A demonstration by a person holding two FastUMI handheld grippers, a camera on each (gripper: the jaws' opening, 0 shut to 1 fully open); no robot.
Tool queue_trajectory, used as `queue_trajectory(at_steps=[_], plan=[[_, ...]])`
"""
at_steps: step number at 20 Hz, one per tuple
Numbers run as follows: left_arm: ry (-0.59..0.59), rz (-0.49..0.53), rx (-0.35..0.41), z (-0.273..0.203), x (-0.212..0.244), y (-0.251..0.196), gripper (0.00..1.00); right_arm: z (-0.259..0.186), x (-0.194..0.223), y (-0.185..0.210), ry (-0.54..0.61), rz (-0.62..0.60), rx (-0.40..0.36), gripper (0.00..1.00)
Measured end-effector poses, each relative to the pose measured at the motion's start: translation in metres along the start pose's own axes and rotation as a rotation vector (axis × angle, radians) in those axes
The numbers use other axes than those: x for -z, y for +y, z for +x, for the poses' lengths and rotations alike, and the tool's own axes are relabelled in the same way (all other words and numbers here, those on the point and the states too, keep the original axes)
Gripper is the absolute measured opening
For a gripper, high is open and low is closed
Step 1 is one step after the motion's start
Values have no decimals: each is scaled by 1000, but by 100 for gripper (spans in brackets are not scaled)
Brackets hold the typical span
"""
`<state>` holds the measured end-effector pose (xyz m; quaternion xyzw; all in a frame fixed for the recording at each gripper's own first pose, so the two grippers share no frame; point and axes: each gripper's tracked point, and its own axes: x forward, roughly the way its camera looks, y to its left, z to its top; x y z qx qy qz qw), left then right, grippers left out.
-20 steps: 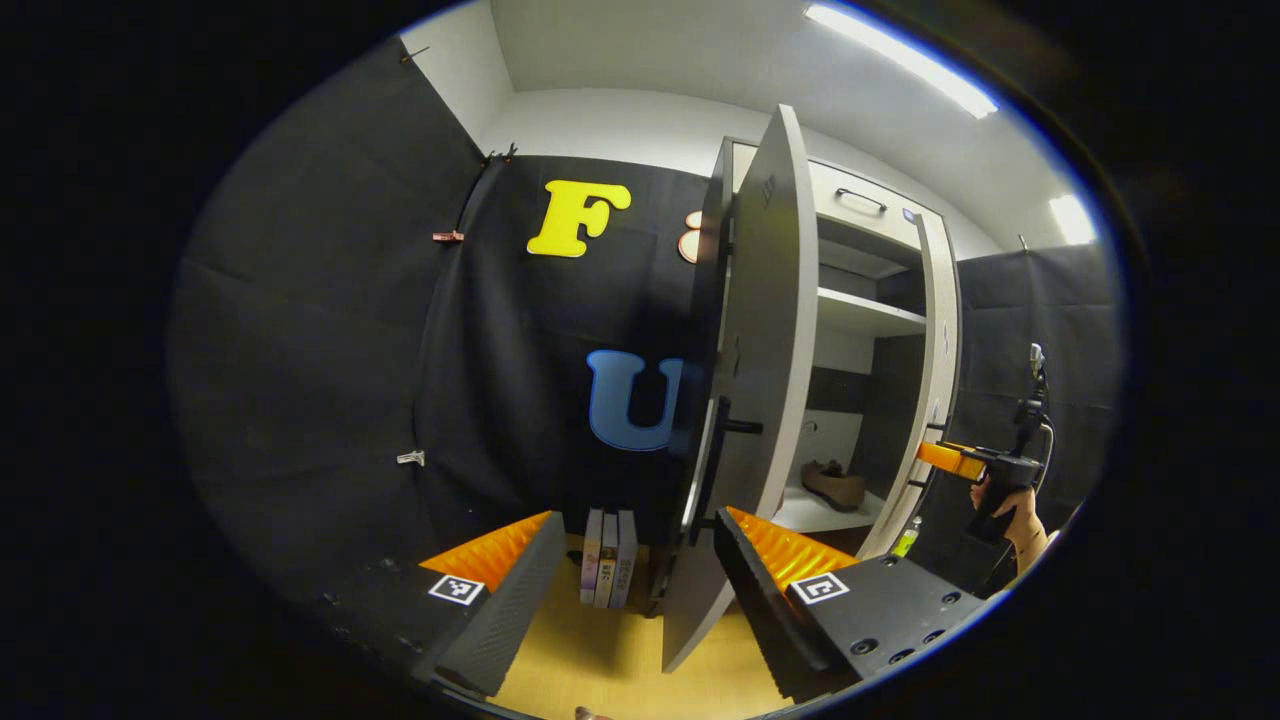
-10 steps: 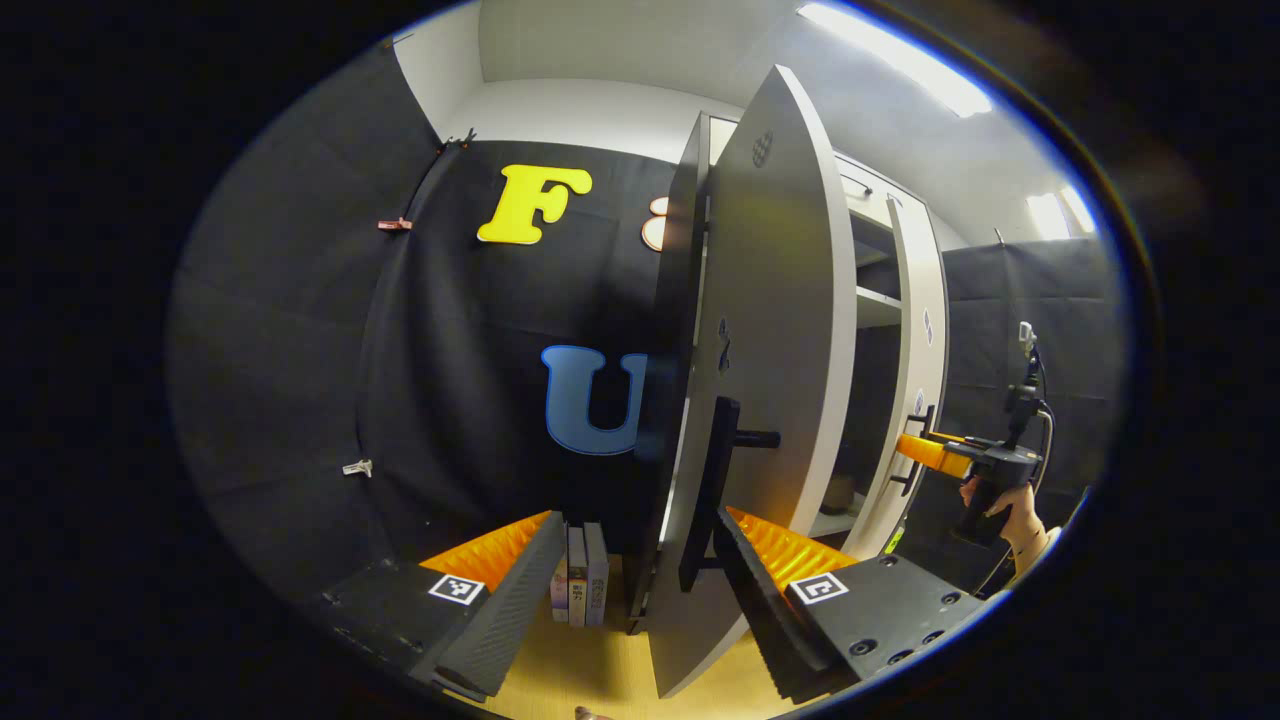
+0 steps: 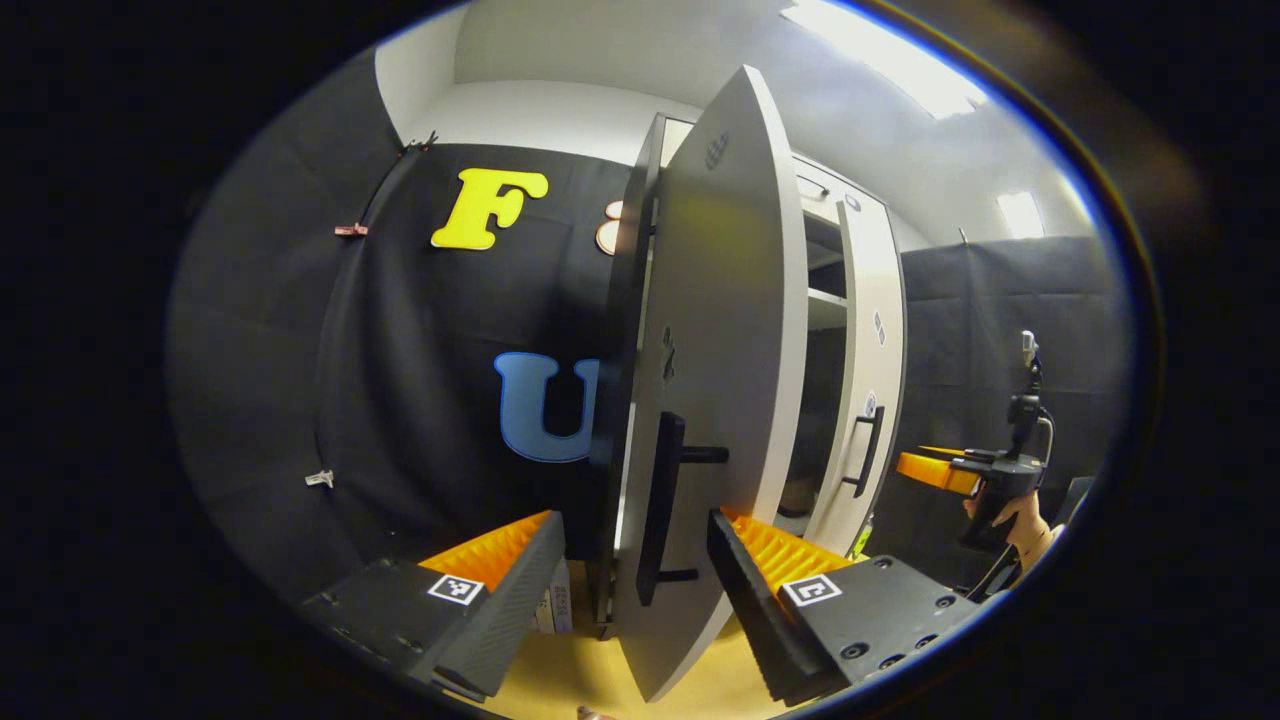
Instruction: Grab one shoe with the right hand and put it into the shoe cabinet, grab the other shoe with the left hand and put it into the shoe cabinet; then close the right door with the right hand and the left door with the left hand.
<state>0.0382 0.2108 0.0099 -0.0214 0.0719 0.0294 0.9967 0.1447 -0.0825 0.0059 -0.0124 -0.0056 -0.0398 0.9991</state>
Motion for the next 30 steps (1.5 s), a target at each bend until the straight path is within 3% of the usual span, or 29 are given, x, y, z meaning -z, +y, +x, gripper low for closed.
queue_trajectory(at_steps=[5,9,11,21,24,25,30], plan=[[2,-41,99,16,7,-45,93,-14,-6,-15,-1,0,11,93],[11,25,58,49,14,-57,93,-27,-10,-36,0,-13,29,93],[7,8,73,60,16,-71,93,-31,-13,-49,1,-12,43,93],[10,-30,228,115,22,-156,94,-49,-21,-84,0,-22,54,93],[4,-15,230,107,20,-164,91,-55,-22,-81,2,-22,49,93],[0,-1,224,102,18,-163,94,-58,-22,-79,2,-20,46,93],[-18,49,168,78,9,-153,94,-61,-24,-53,-3,-13,33,93]])
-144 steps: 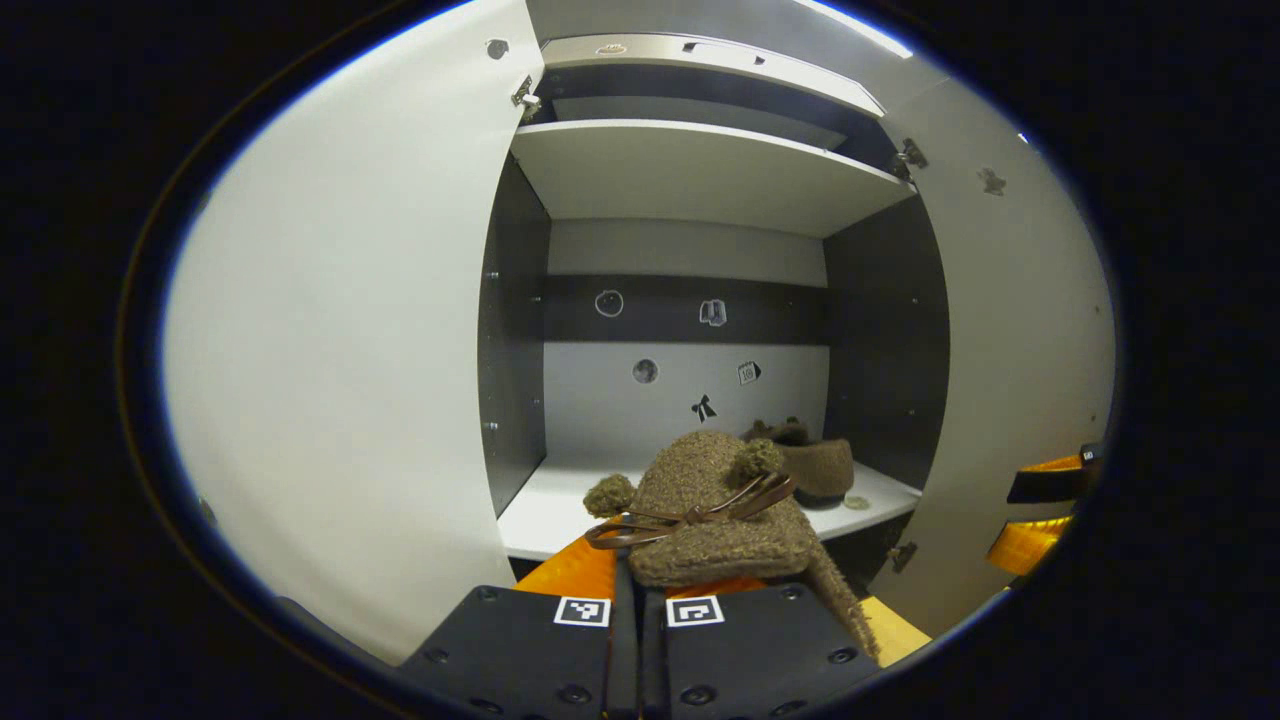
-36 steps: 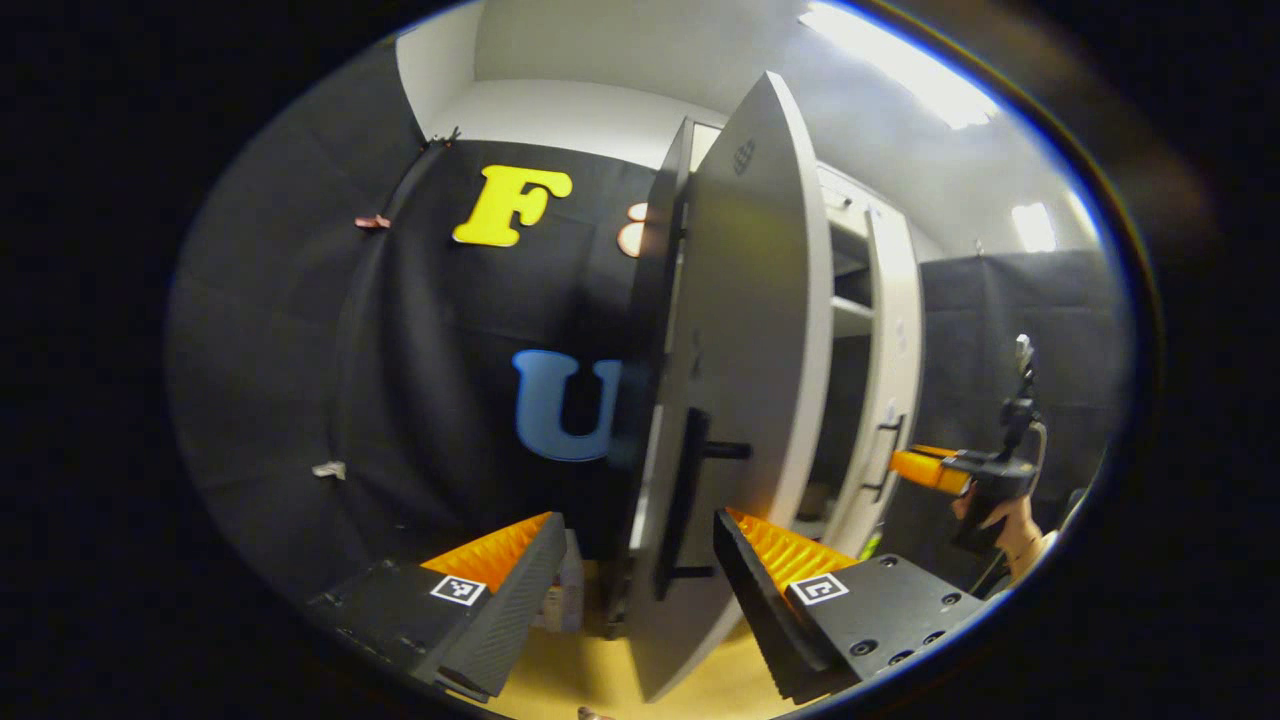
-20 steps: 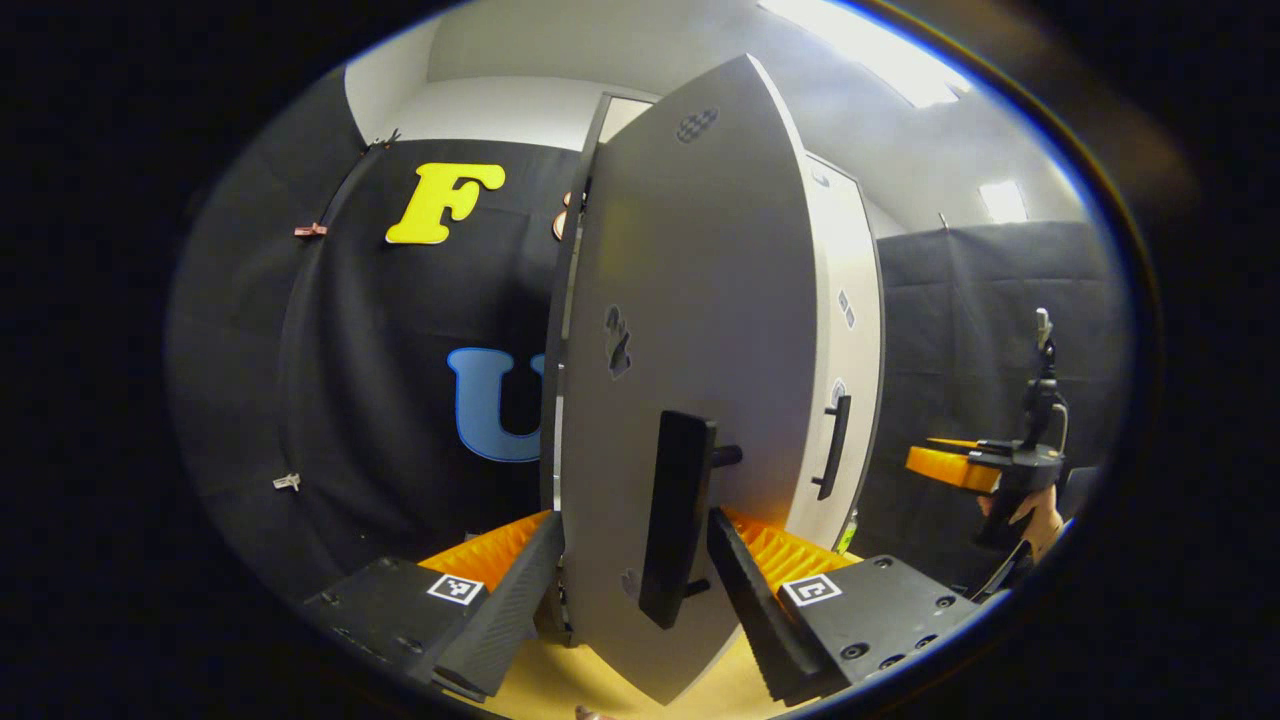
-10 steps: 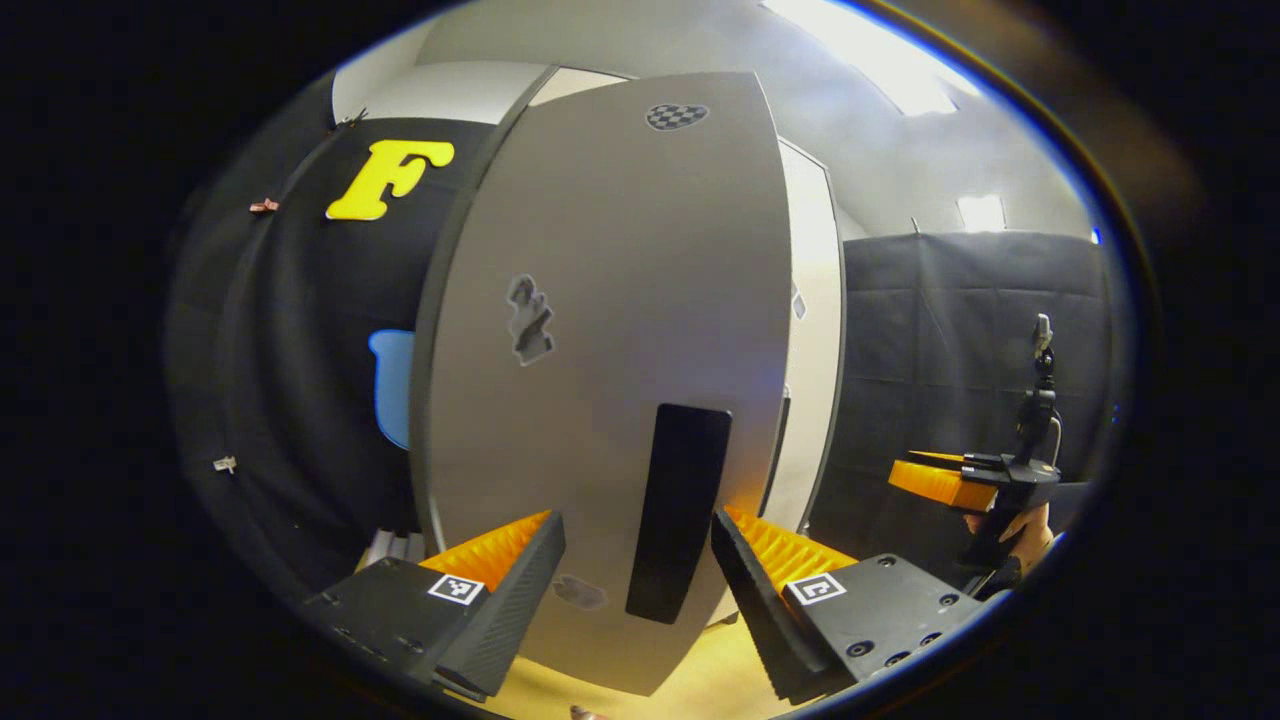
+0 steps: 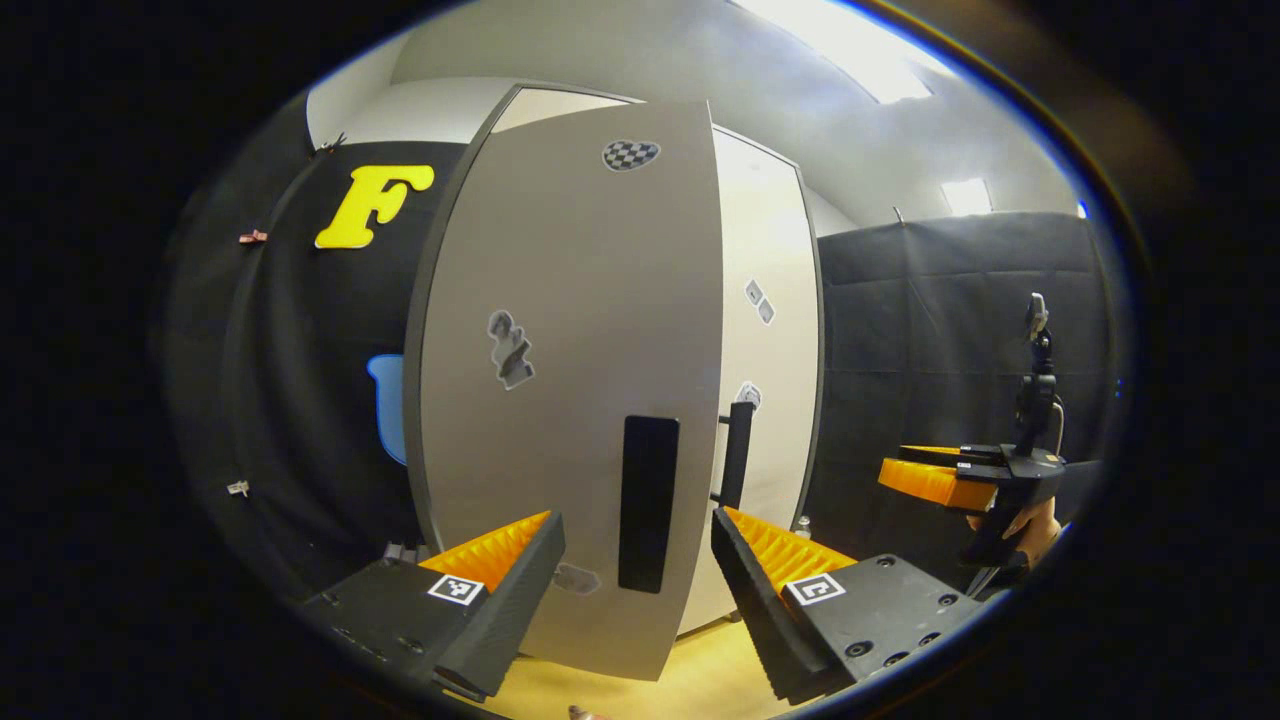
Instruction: Grab one shoe with the right hand and put it into the shoe cabinet, grab the other shoe with the left hand and put it into the shoe cabinet; then close the right door with the right hand and the left door with the left hand.
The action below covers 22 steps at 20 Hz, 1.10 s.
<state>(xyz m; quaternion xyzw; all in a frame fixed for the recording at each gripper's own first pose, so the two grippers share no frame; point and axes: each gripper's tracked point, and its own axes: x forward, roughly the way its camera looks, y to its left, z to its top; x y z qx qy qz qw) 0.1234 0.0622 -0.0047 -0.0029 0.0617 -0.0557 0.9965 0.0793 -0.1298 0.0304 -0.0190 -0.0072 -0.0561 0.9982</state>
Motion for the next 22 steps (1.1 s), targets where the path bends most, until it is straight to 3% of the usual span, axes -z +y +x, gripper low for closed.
queue_trajectory(at_steps=[4,9,10,22], plan=[[-31,-8,-66,-13,-10,4,94,-7,-3,28,-10,-4,-3,93],[-30,49,-67,-24,-10,-1,91,-16,-4,63,-12,5,-11,94],[-28,53,-66,-27,-9,-2,94,-17,-4,67,-12,10,-11,94],[-31,36,-45,-35,-3,-8,94,-33,-11,79,-22,6,7,97]])
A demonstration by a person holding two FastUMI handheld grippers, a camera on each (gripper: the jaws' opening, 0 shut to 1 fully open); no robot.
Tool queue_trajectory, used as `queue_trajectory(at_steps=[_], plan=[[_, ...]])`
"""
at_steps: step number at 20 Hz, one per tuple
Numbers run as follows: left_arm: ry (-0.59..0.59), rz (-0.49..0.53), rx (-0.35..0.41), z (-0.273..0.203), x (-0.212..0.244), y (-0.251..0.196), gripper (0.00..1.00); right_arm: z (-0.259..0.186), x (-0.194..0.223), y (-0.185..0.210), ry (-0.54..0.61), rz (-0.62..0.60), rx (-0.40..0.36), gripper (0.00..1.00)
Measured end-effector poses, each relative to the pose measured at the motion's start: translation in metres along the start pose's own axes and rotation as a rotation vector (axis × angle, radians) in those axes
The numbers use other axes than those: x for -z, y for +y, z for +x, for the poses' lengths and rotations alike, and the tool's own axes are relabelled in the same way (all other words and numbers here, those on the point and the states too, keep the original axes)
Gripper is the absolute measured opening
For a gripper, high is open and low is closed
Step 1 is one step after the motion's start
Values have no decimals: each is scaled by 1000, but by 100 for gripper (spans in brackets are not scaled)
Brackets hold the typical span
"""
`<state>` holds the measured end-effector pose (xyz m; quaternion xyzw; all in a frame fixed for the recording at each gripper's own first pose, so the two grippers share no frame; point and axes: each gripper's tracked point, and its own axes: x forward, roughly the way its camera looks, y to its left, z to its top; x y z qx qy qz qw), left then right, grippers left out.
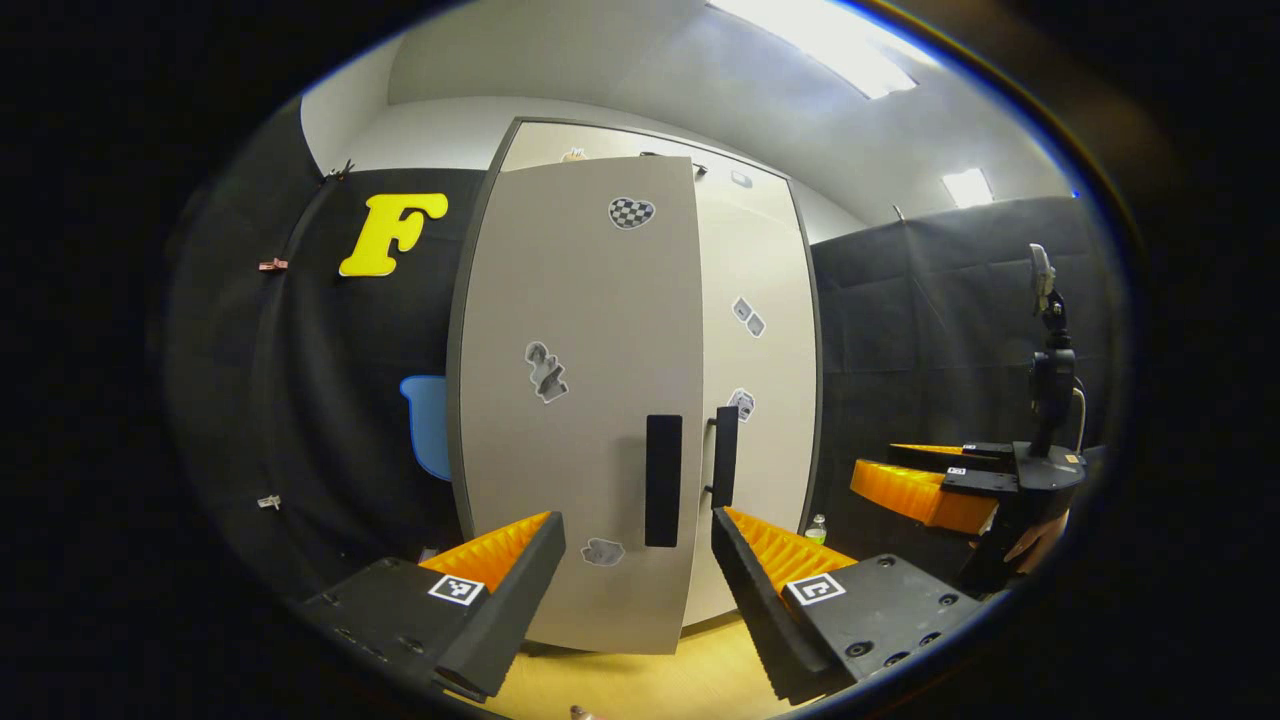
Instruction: Grab one shoe with the right hand and put it into the shoe cabinet, grab the other shoe with the left hand and put it into the shoe cabinet; then close the right door with the right hand and the left door with the left hand.
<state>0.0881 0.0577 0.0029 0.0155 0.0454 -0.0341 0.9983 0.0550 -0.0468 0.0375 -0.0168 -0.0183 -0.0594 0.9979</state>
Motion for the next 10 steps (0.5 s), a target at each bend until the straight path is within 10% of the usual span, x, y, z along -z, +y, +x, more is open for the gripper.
queue_trajectory(at_steps=[10], plan=[[10,14,-11,10,7,-4,94,0,-6,-2,0,4,-25,97]])
